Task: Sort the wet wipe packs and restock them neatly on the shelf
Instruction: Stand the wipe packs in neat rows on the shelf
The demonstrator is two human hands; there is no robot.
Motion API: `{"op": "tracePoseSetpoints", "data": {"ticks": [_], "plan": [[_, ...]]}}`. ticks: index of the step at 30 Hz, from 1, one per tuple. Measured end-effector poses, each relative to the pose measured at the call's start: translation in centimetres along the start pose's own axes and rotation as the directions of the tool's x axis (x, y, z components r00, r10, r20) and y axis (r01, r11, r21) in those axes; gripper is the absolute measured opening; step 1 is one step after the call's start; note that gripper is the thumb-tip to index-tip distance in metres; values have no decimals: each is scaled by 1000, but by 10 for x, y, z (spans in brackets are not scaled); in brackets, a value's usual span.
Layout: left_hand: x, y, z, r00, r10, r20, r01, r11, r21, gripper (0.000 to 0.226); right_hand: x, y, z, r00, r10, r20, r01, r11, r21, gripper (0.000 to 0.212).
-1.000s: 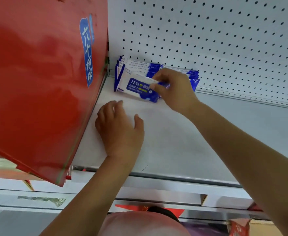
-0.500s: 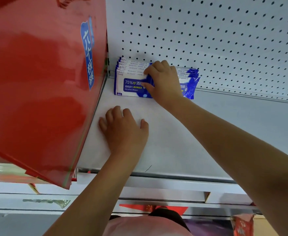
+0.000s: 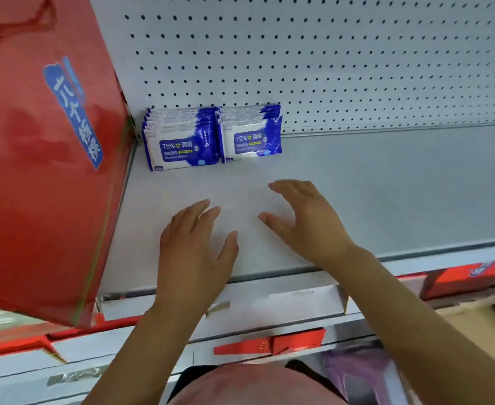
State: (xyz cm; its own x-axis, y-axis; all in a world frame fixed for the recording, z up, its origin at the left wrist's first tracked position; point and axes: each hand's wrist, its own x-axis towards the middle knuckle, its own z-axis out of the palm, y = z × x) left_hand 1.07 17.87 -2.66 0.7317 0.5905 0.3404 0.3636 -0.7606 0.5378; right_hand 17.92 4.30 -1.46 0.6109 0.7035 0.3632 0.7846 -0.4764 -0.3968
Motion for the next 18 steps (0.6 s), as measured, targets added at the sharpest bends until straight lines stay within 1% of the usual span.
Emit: {"op": "tracePoseSetpoints", "data": {"ticks": [3, 5, 8, 9, 11, 14, 16, 18], "plan": [[-25, 28, 18, 987, 155, 48, -153, 987, -40, 51, -67, 22, -24, 993, 116, -39, -116, 993, 7, 54], [-41, 50, 35, 956, 281, 84, -274, 958, -85, 48, -115, 32, -39, 981, 180, -67, -178, 984, 29, 52], [-74, 85, 64, 875, 468, 123, -450, 880, -149, 37, -194, 44, -58, 944, 312, -111, -305, 949, 74, 50], [-89, 98, 75, 844, 513, 156, -492, 856, -159, 37, -222, 48, -64, 927, 355, -119, -348, 934, 79, 50], [-126, 124, 97, 788, 565, 245, -527, 824, -206, 38, -285, 54, -78, 890, 446, -96, -441, 895, 71, 53], [-196, 161, 128, 701, 601, 385, -511, 799, -317, 41, -387, 54, -102, 797, 595, -106, -590, 804, 78, 46], [-238, 184, 143, 622, 628, 467, -502, 778, -378, 44, -451, 51, -116, 700, 701, -132, -702, 710, 51, 44], [-268, 205, 156, 534, 655, 535, -502, 754, -423, 46, -505, 49, -126, 584, 801, -128, -804, 593, 40, 42]]}}
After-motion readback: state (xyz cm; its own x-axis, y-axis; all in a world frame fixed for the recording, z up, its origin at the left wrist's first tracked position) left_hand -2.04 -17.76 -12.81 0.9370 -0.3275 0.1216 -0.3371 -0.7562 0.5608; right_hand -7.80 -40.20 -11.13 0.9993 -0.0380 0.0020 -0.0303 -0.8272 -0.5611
